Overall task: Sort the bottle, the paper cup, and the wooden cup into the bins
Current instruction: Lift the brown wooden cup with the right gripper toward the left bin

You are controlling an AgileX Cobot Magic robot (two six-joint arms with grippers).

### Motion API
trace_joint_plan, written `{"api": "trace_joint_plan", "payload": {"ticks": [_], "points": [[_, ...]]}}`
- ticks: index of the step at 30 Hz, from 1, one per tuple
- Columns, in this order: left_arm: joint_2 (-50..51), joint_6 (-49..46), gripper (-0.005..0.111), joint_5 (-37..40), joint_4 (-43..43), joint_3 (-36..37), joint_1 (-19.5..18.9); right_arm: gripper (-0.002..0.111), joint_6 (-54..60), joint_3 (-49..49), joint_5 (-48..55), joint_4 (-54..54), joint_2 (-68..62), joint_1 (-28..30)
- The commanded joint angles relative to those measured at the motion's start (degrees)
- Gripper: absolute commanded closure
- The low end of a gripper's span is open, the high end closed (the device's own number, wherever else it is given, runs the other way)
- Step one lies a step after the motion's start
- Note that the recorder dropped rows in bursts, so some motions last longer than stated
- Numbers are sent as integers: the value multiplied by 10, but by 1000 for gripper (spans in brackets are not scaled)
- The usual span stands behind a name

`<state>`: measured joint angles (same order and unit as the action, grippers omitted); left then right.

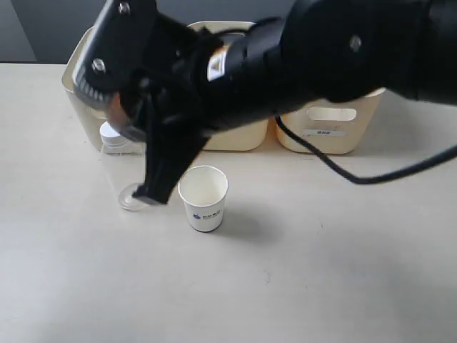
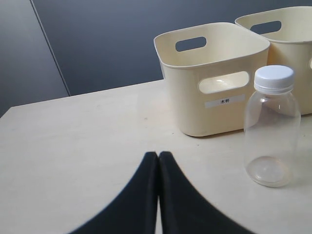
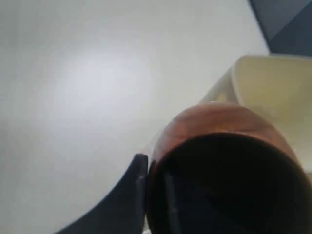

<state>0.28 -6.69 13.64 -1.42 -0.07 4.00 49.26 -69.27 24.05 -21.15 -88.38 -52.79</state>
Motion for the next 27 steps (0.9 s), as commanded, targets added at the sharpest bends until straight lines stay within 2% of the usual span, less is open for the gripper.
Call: {"api": "trace_joint_plan", "payload": {"ticks": [1, 6, 10, 15, 16, 20, 22, 27], "points": [[-3, 1, 107, 1, 2, 1, 2, 109, 4, -79, -27, 24, -21, 1], [-3, 1, 107, 1, 2, 1, 2, 109, 2, -187, -62, 44, -100, 8], [-3, 1, 107, 1, 2, 1, 2, 109, -9, -284, -46, 38, -186, 42], [-3, 1, 107, 1, 2, 1, 2, 109, -84, -437, 31, 37, -300, 82], [-3, 1, 107, 1, 2, 1, 2, 109, -132, -497, 60, 40, -342, 94], [-3, 1, 107, 1, 2, 1, 2, 109, -204, -652, 126, 79, -460, 103], [-3, 1, 107, 1, 2, 1, 2, 109, -239, -700, 140, 117, -503, 104], [-3, 1, 107, 1, 2, 1, 2, 109, -245, -722, 169, 135, -550, 109]]}}
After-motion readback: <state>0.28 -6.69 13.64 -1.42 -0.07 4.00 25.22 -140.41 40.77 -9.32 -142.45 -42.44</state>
